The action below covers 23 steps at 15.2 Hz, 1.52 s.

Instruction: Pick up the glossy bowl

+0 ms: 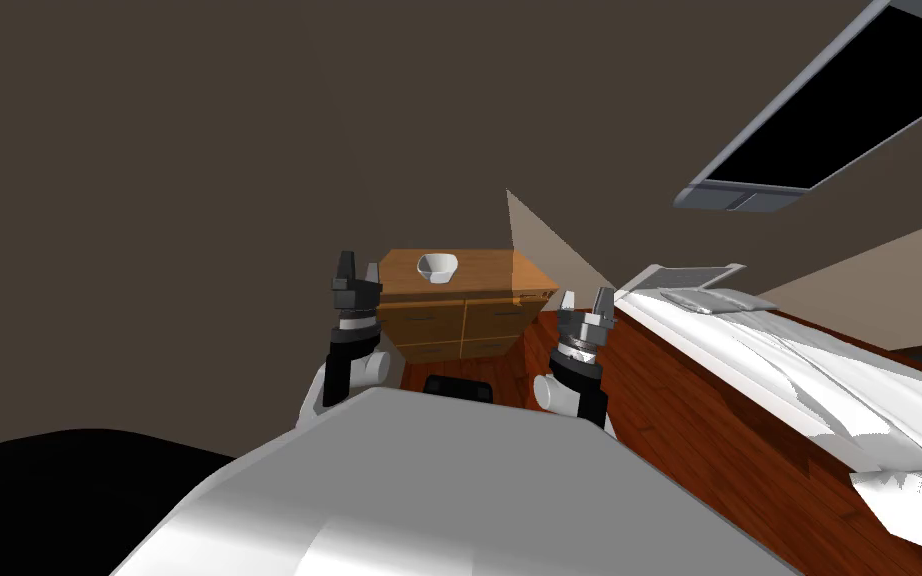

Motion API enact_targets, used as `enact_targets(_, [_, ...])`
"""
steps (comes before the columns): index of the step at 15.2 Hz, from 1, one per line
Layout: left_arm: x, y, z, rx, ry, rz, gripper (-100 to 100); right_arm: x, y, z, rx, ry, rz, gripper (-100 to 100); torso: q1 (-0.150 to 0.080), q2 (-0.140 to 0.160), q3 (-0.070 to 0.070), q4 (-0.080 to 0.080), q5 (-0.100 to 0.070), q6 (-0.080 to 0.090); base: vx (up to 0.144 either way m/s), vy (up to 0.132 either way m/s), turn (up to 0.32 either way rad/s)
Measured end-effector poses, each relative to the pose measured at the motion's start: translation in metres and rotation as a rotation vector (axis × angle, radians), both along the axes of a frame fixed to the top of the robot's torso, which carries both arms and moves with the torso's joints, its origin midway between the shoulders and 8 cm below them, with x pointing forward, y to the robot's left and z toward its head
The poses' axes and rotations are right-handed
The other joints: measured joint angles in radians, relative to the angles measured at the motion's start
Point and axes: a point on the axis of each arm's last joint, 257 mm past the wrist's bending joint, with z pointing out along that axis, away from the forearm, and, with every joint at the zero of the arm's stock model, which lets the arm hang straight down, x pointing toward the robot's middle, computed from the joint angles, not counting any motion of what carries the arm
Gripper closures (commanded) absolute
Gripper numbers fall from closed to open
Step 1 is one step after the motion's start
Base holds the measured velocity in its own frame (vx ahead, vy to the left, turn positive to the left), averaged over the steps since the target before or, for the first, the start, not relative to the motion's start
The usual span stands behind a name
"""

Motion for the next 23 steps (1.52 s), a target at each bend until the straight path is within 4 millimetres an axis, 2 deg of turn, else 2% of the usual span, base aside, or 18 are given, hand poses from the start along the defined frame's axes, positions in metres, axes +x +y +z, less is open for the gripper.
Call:
enact_targets(8, [0.015, -0.011, -0.001, 0.076, 0.048, -0.073, -100, 0.0, 0.0, 0.0, 0.0, 0.0, 0.0, 0, -0.004, 0.002, 0.001, 0.0, -0.001, 0.0, -0.023, -0.048, 0.012])
enact_targets(23, [0.071, 0.0, -0.005, 0.061, 0.21, -0.16, -100, 0.0, 0.0, 0.0, 0.0, 0.0, 0.0, 0, -0.006, 0.0, 0.0, 0.0, -0.001, 0.0, -0.007, -0.076, 0.009])
